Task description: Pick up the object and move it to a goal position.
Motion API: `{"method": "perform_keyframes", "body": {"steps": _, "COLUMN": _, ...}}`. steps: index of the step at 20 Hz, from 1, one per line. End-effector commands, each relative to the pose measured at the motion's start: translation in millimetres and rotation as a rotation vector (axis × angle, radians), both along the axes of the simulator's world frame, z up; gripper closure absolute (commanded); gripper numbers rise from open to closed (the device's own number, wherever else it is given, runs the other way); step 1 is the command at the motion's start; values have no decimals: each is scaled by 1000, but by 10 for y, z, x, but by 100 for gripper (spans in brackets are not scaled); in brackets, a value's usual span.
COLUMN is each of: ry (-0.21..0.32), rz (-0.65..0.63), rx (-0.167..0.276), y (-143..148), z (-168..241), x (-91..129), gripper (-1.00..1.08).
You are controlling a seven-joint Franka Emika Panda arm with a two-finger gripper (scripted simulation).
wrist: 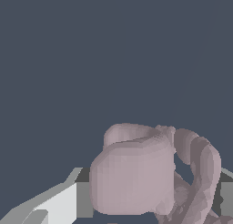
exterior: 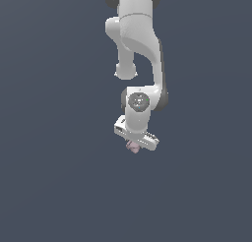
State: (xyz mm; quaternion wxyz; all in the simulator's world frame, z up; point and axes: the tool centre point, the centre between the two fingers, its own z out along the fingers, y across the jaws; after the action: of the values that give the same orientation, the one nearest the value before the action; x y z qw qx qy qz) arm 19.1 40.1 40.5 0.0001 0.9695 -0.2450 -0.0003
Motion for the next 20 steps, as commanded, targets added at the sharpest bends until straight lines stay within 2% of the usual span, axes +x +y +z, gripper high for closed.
{"method": "perform_keyframes", "body": {"steps": 1, "ry": 0, "rz": 0, "rx": 0, "y": 0, "z": -5, "x": 3, "gripper": 108}}
{"method": "perform_keyframes", "body": {"steps": 12, "ry": -1, "rz": 0, "rx": 0, "y": -20, "z": 0, "x": -10, "gripper": 108}}
{"method": "perform_keyframes", "body": {"steps": 20, "ry": -1, "rz": 0, "rx": 0, "y": -338, "z": 1, "x": -175, "gripper": 108}}
